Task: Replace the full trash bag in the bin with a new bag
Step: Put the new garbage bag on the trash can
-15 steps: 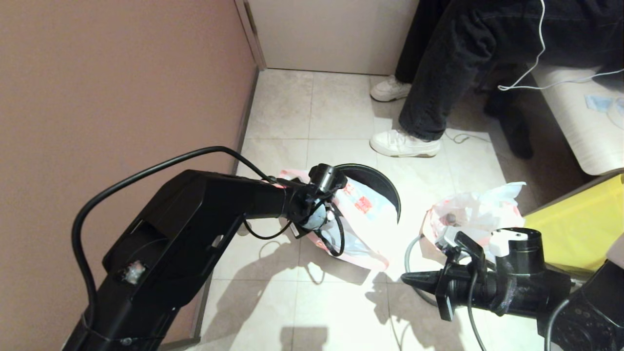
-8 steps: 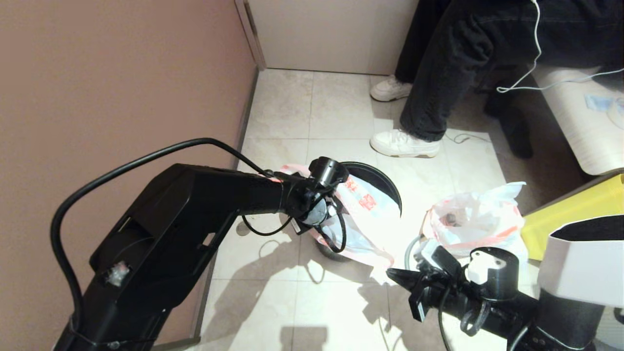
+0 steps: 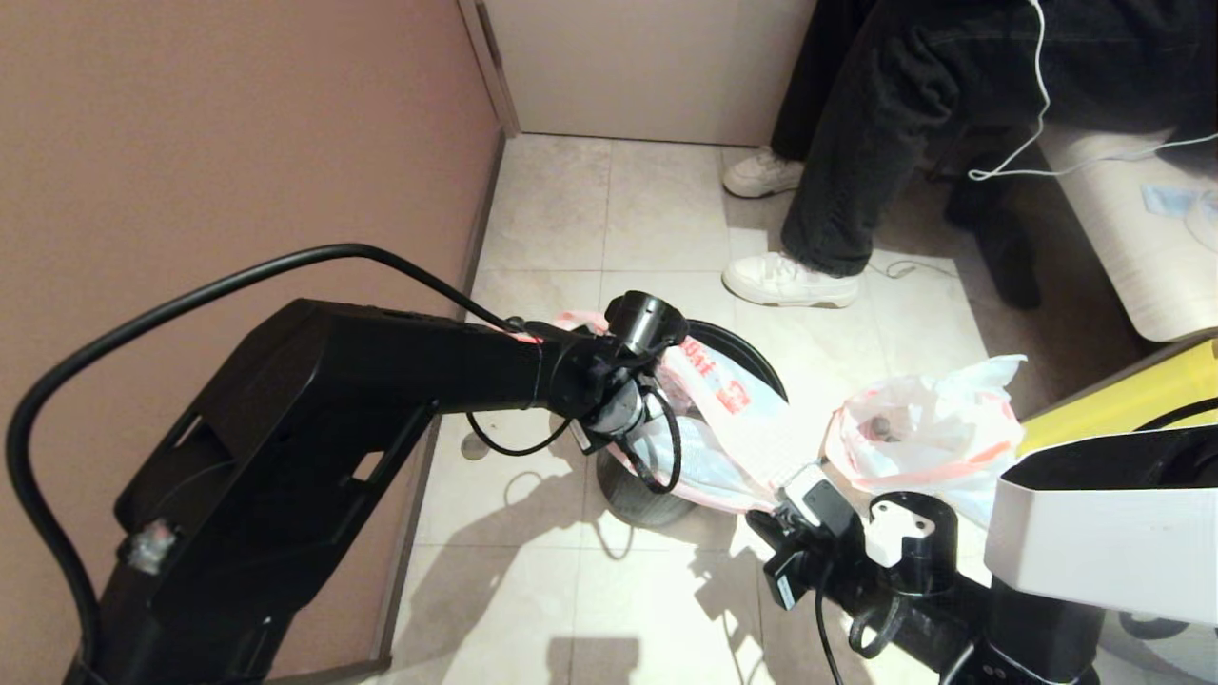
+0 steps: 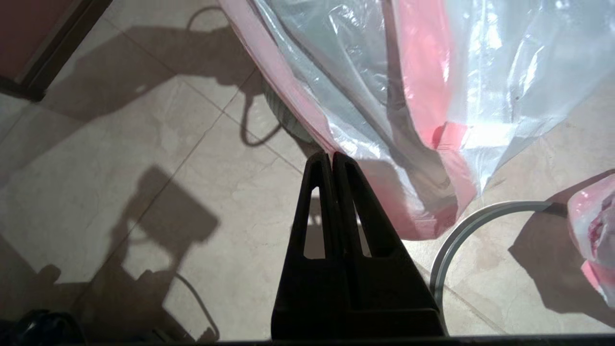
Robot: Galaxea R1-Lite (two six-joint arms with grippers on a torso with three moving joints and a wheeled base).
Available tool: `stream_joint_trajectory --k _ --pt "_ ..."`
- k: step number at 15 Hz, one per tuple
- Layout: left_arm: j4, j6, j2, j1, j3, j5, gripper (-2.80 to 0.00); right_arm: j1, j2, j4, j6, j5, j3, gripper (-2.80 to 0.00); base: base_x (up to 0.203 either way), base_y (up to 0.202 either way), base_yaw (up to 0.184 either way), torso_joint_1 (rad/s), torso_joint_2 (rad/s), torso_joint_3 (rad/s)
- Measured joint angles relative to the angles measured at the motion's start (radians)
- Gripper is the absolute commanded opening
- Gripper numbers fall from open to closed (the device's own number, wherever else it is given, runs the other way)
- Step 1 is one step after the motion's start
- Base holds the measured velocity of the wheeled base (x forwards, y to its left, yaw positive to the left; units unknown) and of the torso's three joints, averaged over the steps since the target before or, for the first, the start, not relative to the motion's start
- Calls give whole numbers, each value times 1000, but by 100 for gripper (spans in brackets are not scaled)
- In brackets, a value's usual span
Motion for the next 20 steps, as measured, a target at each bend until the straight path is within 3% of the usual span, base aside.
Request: stream_joint_trajectory --k 20 --pt "18 5 -75 -20 40 -9 -280 -92 -19 0 -7 -56 -83 -280 0 0 0 0 0 0"
